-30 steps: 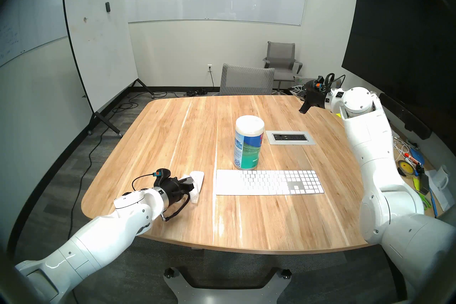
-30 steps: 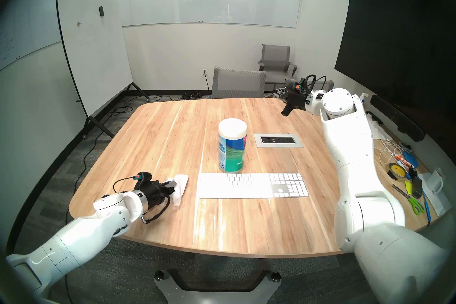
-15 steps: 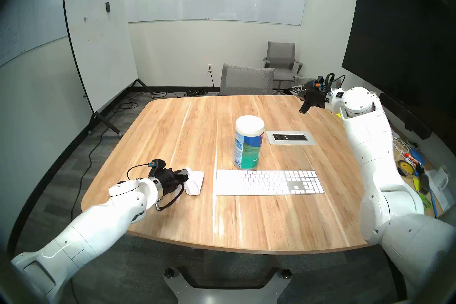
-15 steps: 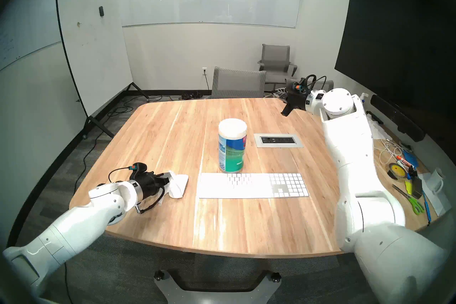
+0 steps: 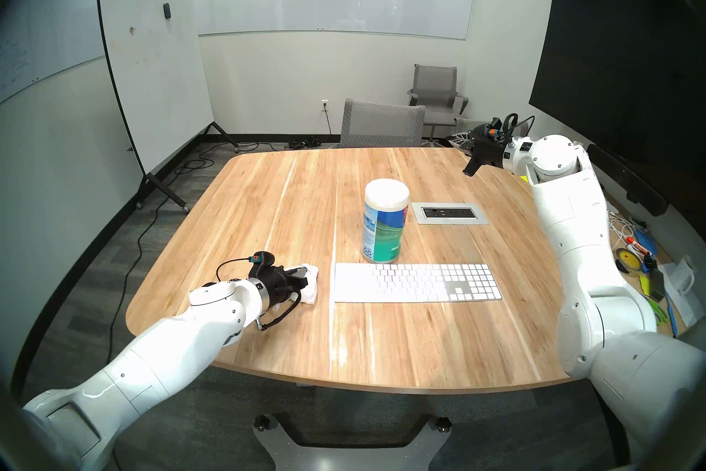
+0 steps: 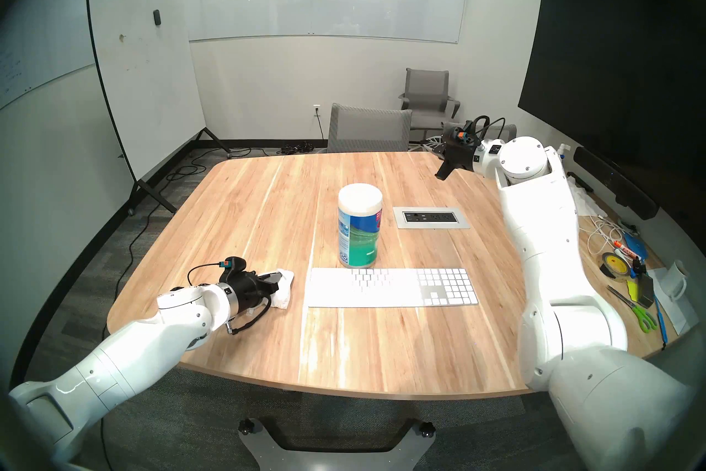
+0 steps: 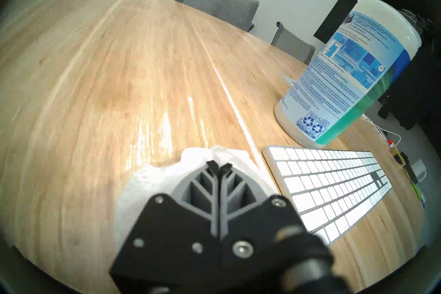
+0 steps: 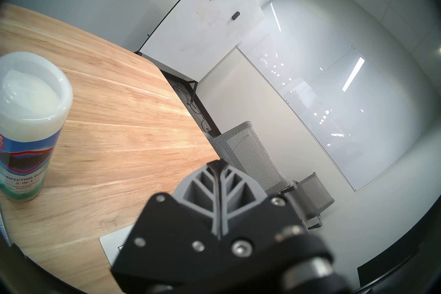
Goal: Wipe the keyboards and mice with a disinfecting wipe, then set the wipe down
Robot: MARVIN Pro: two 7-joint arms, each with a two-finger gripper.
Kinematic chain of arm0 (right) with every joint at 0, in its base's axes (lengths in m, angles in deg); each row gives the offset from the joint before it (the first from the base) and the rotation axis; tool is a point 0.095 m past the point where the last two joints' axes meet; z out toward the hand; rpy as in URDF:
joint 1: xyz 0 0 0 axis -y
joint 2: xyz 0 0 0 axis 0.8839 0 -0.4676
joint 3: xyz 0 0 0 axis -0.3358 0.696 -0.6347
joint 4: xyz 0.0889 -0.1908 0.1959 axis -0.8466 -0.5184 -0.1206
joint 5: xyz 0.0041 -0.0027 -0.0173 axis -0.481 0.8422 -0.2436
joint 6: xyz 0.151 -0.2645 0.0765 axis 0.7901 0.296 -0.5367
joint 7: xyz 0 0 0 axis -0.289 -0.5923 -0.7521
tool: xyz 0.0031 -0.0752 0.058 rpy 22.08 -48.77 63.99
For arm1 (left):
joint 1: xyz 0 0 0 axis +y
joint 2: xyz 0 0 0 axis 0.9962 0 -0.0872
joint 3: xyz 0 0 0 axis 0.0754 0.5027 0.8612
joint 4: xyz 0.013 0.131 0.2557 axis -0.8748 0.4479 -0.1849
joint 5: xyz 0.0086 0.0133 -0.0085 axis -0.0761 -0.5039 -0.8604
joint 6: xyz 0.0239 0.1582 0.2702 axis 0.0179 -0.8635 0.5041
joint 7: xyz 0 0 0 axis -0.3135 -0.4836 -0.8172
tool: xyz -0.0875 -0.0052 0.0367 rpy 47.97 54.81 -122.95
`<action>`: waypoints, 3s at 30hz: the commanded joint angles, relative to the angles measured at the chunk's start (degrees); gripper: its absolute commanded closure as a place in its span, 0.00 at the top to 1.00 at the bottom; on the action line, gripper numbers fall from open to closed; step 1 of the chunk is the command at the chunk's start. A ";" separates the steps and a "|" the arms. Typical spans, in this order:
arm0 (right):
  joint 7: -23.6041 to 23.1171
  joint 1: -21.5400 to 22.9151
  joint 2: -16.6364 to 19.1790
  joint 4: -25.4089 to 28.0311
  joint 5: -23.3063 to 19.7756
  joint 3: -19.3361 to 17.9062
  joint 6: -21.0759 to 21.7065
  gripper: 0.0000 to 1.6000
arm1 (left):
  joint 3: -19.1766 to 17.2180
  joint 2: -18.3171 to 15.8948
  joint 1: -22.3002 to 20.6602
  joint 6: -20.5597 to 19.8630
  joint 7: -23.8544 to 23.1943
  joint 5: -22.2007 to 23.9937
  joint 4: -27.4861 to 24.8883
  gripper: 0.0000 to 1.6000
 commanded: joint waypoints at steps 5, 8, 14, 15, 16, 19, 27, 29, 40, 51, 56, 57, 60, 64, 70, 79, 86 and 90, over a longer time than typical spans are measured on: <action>0.07 1.51 -0.14 1.11 -0.19 -0.14 0.10 0.00 | 2.21 2.85 -2.13 0.07 -1.75 -0.94 2.97 0.00; 0.07 1.51 -0.14 1.11 -0.19 -0.14 0.10 0.00 | 2.32 2.24 -1.13 0.50 -1.87 -0.97 2.07 0.00; 0.09 1.51 -0.14 1.08 -0.19 -0.14 0.05 0.00 | 0.15 -2.31 3.78 0.06 -0.70 1.19 -3.64 0.00; 0.09 1.51 -0.14 1.08 -0.19 -0.14 0.05 0.00 | 0.15 -2.31 3.78 0.06 -0.70 1.19 -3.64 0.00; 0.10 1.51 -0.13 1.07 -0.19 -0.14 0.04 0.00 | -0.43 -3.00 4.70 0.00 -0.41 1.97 -4.67 0.00; 0.10 1.51 -0.13 1.06 -0.20 -0.14 0.02 0.00 | -1.37 -5.34 6.83 -0.39 0.28 2.83 -7.59 0.00; 0.08 1.51 -0.14 1.09 -0.19 -0.14 0.07 0.00 | -4.47 -9.23 10.98 0.50 2.28 4.87 -12.49 0.00; 0.08 1.51 -0.14 1.10 -0.19 -0.14 0.08 0.00 | -4.60 -9.42 11.07 0.46 2.31 4.98 -12.70 0.00; 0.08 1.51 -0.14 1.11 -0.19 -0.14 0.09 0.00 | -4.60 -10.43 11.54 0.09 3.57 5.27 -15.36 0.00; 0.09 1.51 -0.14 1.09 -0.19 -0.14 0.06 0.00 | -4.82 -12.33 11.71 -1.65 5.59 6.24 -20.53 0.00; 0.08 1.51 -0.14 1.10 -0.19 -0.14 0.08 0.00 | -2.56 -11.08 12.57 -1.88 5.90 5.34 -20.10 0.00; 0.08 1.51 -0.14 1.09 -0.19 -0.14 0.07 0.00 | -1.93 -10.62 12.68 -1.65 5.87 4.94 -19.71 0.00; 0.08 1.51 -0.14 1.10 -0.19 -0.14 0.08 0.00 | -0.41 -9.61 12.51 -1.01 5.75 4.10 -18.46 0.00; 0.07 1.51 -0.14 1.12 -0.19 -0.14 0.11 0.00 | 0.22 -8.79 11.73 -0.13 4.71 3.52 -16.17 0.00; 0.11 1.51 -0.13 1.04 -0.19 -0.14 0.00 0.00 | -4.46 -12.17 10.34 0.68 4.06 5.74 -16.09 0.00; 0.13 1.49 -0.13 1.00 -0.19 -0.14 -0.06 0.00 | -10.65 -16.42 8.35 -1.39 4.27 9.24 -19.64 0.00; 0.10 1.51 -0.13 1.05 -0.20 -0.14 0.01 0.00 | -13.68 -17.71 8.23 -5.88 6.27 14.20 -21.87 0.00; 0.09 1.51 -0.14 1.07 -0.20 -0.14 0.05 0.00 | -15.21 -18.33 8.60 -7.98 7.69 17.37 -22.27 0.00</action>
